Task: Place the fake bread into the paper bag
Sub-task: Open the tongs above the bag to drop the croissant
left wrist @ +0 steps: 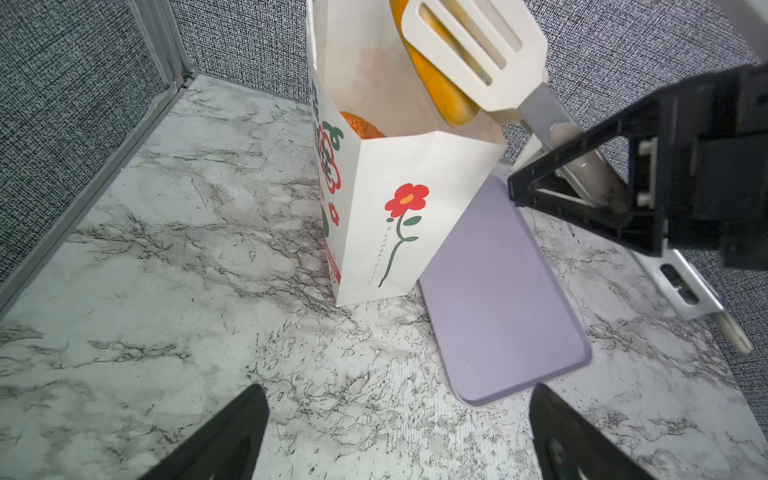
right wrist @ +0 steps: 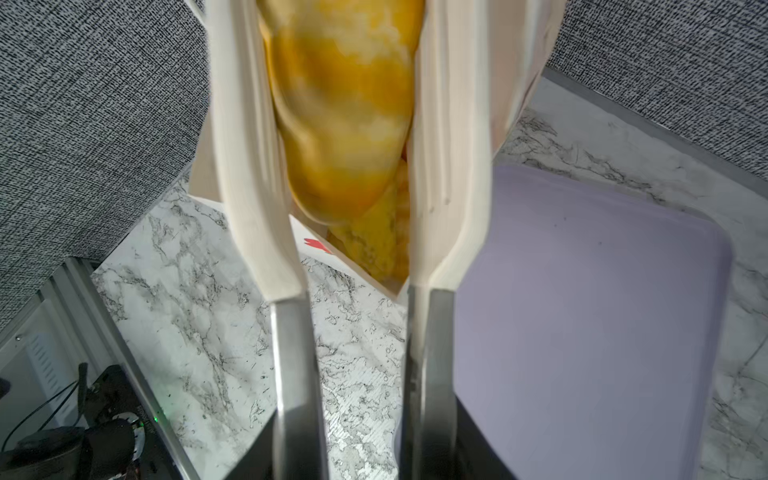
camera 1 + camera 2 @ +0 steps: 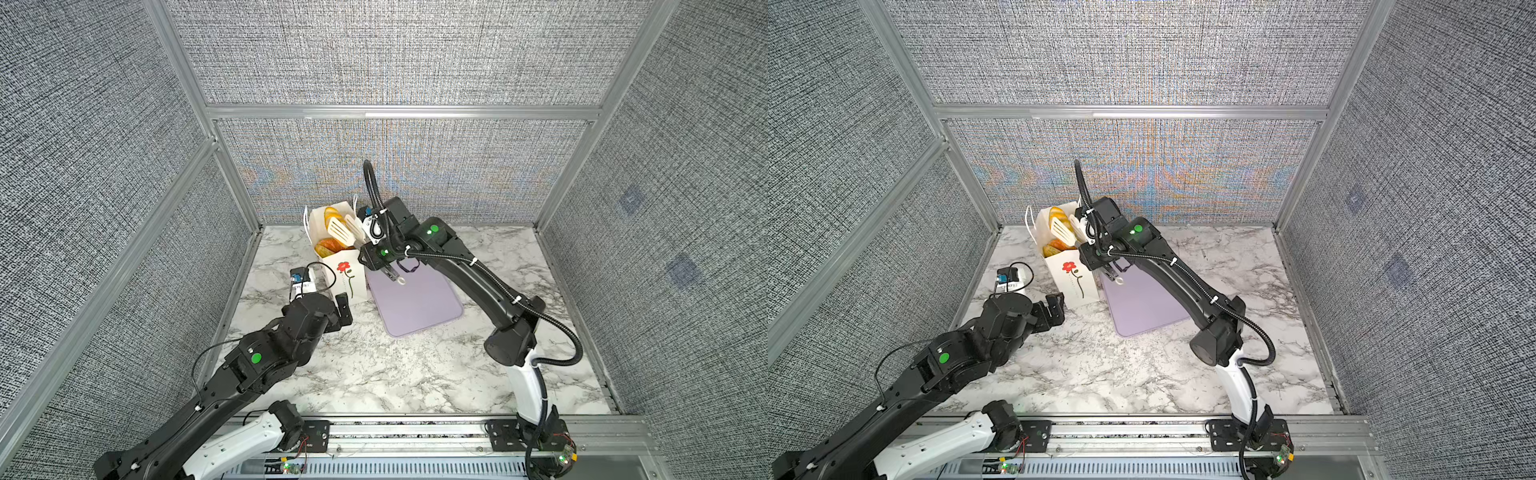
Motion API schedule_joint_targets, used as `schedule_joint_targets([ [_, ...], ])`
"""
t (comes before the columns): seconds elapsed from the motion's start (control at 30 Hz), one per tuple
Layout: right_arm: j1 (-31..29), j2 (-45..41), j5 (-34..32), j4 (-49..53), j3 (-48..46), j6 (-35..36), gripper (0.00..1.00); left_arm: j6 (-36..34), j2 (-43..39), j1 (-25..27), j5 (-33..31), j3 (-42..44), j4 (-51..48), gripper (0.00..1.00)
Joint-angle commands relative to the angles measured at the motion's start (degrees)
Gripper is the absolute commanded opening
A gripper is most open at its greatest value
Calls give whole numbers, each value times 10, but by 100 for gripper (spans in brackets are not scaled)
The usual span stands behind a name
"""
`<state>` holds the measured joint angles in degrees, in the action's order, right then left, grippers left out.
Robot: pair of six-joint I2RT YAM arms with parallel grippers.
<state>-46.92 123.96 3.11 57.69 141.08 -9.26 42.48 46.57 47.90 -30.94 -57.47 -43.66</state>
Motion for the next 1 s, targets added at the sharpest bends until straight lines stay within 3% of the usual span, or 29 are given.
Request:
schedule_joint_targets([
  [0.0, 0, 1, -9, -1, 10, -6, 47, 7, -4, -1, 3, 1, -5, 99],
  [0.27, 1, -4, -18, 1, 10, -4, 59, 9, -5, 0, 4, 0, -7, 99],
  [0.57, -1, -48, -13, -11, -11, 10, 61, 6, 1, 0, 4, -1, -5, 99],
  [0.77, -1, -143, -36, -63, -125, 31, 61, 1, -3, 0, 5, 4, -3, 99],
  [0.97, 5, -268, -163, -122, -302, 69, 61, 10, -11, -1, -4, 11, -4, 99],
])
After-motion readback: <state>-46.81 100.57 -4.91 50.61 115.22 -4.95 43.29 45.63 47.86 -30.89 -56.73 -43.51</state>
